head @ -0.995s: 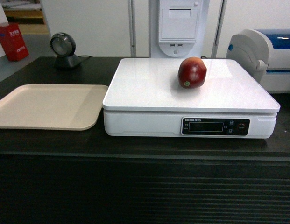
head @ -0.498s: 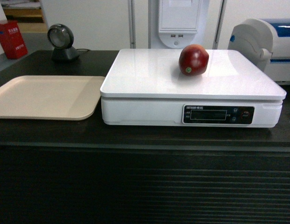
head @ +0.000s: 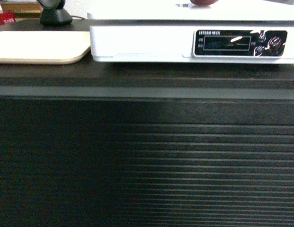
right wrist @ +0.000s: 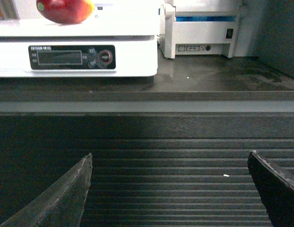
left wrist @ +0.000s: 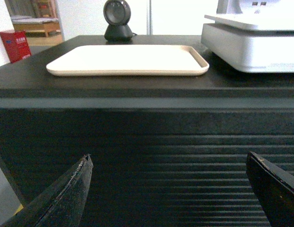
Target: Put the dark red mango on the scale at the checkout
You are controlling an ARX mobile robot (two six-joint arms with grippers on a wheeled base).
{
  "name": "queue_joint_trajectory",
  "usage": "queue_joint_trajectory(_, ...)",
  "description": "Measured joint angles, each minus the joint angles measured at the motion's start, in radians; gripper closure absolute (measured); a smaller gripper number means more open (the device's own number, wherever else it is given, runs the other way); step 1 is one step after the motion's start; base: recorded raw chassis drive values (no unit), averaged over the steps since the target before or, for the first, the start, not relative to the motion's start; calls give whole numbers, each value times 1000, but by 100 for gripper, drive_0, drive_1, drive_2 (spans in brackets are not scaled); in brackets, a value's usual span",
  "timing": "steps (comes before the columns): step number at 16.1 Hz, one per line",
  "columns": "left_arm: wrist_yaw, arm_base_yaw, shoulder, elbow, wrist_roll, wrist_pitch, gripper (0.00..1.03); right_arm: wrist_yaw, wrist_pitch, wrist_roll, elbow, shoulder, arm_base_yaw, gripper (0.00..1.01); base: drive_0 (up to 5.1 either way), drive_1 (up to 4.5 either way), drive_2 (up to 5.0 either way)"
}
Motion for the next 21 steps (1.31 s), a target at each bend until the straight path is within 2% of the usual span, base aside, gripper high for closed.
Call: queue_joint_trajectory(21, 1, 0, 0, 0, 3, -3, 5, 0, -1, 1, 0, 0, 0, 3, 0, 0, 0)
